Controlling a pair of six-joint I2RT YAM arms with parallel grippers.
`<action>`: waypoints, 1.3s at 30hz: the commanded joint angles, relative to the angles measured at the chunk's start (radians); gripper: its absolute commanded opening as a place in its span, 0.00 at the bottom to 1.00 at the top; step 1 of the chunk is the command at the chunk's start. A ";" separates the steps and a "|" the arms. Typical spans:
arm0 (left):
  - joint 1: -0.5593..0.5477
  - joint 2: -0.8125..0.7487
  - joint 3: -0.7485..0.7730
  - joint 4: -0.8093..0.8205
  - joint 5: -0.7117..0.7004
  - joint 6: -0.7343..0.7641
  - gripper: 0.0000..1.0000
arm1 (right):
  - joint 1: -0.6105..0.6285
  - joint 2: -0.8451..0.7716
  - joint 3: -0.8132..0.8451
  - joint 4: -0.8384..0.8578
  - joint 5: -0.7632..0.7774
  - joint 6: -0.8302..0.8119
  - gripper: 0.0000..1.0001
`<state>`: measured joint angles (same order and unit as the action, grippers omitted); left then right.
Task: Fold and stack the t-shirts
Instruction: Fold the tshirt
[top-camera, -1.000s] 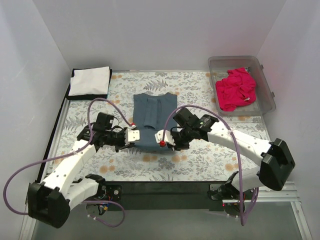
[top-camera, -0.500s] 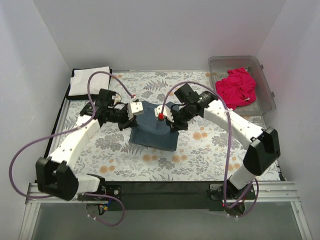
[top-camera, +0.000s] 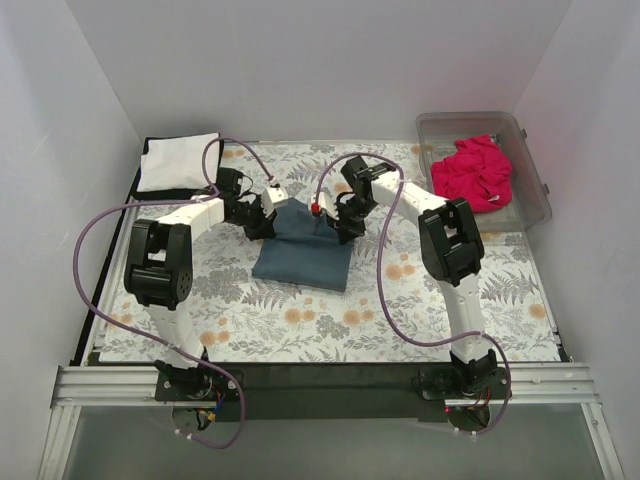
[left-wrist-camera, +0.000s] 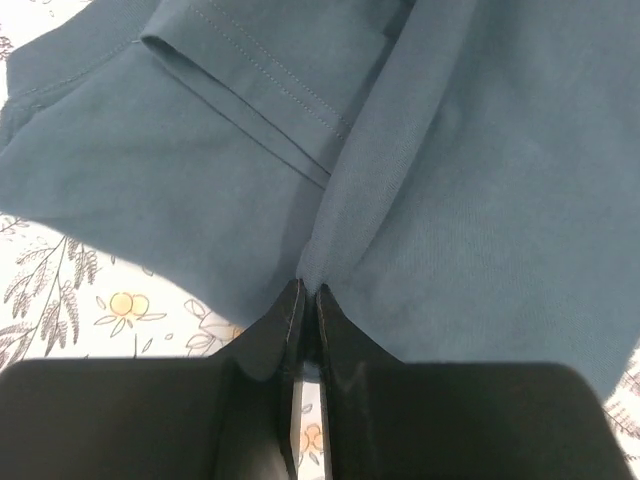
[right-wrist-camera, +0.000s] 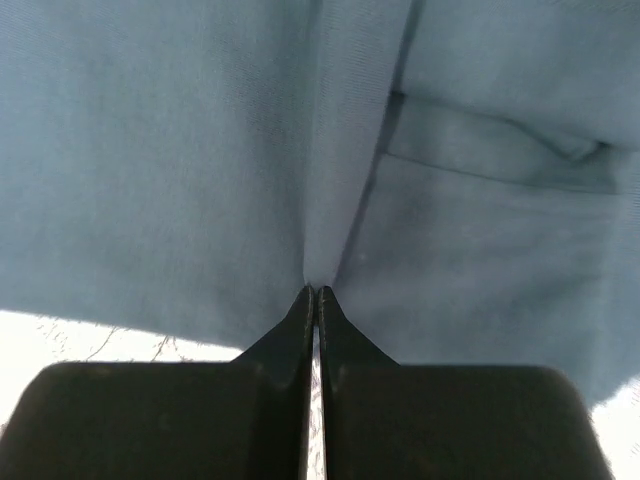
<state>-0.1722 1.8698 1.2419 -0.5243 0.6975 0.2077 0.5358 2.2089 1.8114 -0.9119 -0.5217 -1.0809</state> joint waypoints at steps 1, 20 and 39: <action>-0.025 -0.050 -0.024 0.053 -0.030 0.004 0.00 | 0.001 -0.006 -0.020 0.027 0.020 -0.019 0.01; -0.188 -0.753 -0.527 -0.221 0.048 -0.131 0.34 | 0.161 -0.480 -0.581 0.145 -0.136 0.286 0.31; -0.411 -0.512 -0.452 0.121 0.010 -0.136 0.51 | 0.081 -0.104 -0.282 0.396 -0.482 0.891 0.26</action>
<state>-0.5648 1.3540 0.8043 -0.4824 0.7208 0.0341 0.6109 2.1052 1.5185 -0.5953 -0.9363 -0.2943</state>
